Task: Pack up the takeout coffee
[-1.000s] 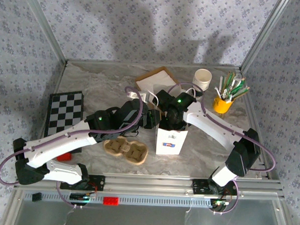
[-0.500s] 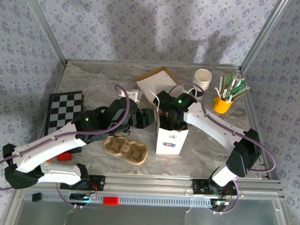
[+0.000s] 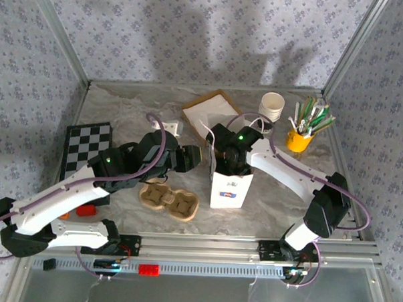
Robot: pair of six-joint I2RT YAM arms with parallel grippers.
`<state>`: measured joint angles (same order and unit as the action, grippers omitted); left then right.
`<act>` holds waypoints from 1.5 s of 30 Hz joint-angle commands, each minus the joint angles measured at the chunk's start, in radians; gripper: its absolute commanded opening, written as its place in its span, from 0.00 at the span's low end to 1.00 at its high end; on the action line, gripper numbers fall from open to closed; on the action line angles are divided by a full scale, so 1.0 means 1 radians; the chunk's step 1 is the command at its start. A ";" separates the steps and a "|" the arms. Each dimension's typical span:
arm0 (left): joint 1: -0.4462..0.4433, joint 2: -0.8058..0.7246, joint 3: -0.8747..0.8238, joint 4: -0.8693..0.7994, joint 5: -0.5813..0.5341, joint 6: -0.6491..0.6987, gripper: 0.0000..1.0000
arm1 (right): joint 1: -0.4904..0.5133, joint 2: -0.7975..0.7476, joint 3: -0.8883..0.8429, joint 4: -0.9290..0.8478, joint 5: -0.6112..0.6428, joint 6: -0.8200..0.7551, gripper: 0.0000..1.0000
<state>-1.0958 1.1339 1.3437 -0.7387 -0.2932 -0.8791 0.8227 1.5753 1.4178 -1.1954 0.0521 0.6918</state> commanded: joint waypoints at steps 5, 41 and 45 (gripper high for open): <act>0.015 -0.016 0.005 -0.014 -0.013 0.014 0.54 | -0.008 -0.002 -0.044 0.003 0.003 0.003 0.53; 0.052 0.003 -0.013 -0.029 -0.018 0.011 0.56 | -0.025 0.014 -0.139 0.070 -0.022 0.000 0.53; 0.057 0.004 -0.017 -0.029 -0.013 0.015 0.56 | -0.024 0.015 -0.141 0.077 -0.027 0.000 0.53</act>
<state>-1.0443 1.1351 1.3342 -0.7483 -0.2928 -0.8791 0.8028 1.5684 1.3186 -1.1057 0.0288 0.6918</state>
